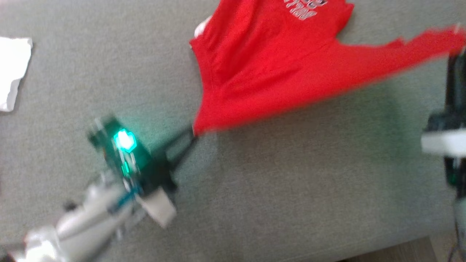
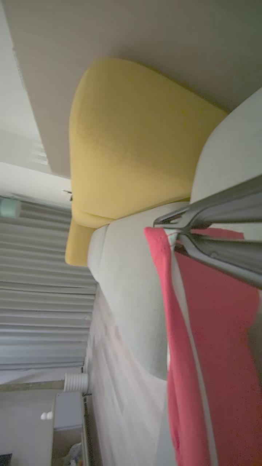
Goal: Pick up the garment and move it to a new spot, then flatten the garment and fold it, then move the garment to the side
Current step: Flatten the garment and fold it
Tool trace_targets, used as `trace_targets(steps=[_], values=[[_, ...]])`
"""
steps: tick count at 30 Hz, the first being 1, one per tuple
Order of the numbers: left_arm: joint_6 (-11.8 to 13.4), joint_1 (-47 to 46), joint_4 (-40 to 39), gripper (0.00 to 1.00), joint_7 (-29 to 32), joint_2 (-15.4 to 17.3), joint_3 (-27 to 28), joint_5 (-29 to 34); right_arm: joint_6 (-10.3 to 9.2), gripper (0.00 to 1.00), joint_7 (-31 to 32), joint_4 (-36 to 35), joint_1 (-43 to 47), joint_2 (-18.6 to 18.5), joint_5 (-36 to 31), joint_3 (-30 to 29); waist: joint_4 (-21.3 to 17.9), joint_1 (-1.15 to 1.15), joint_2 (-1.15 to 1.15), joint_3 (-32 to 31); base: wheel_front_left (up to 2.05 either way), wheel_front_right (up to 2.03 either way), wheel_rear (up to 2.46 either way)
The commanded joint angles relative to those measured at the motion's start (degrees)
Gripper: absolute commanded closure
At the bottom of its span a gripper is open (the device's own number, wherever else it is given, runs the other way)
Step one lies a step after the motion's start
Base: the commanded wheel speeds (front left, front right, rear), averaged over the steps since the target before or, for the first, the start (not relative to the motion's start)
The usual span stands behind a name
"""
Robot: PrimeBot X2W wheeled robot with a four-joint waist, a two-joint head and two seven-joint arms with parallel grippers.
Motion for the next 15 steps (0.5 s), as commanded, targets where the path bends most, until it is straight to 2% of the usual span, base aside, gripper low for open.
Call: trace_targets(steps=[1,8,15], values=[[1.3,1.5,-1.7,1.0,-0.2,2.2,1.2,-0.9,-0.04,1.0,-0.1,-2.1,3.2,-1.0,0.4,-0.9,-1.0,0.01,0.0,-1.8,0.0,0.0,0.0],[4.4,14.2,-5.0,1.0,3.9,2.3,-4.3,-3.7,-0.04,1.0,-0.1,-2.6,15.8,1.3,-0.5,-5.7,-3.7,0.01,0.0,-5.9,0.0,0.0,0.0],[5.1,16.6,-13.3,1.0,7.6,4.5,-5.1,-5.6,-0.04,1.0,3.3,-11.0,22.7,3.1,-0.8,-11.3,-4.2,0.01,0.0,-6.9,0.0,0.0,0.0]])
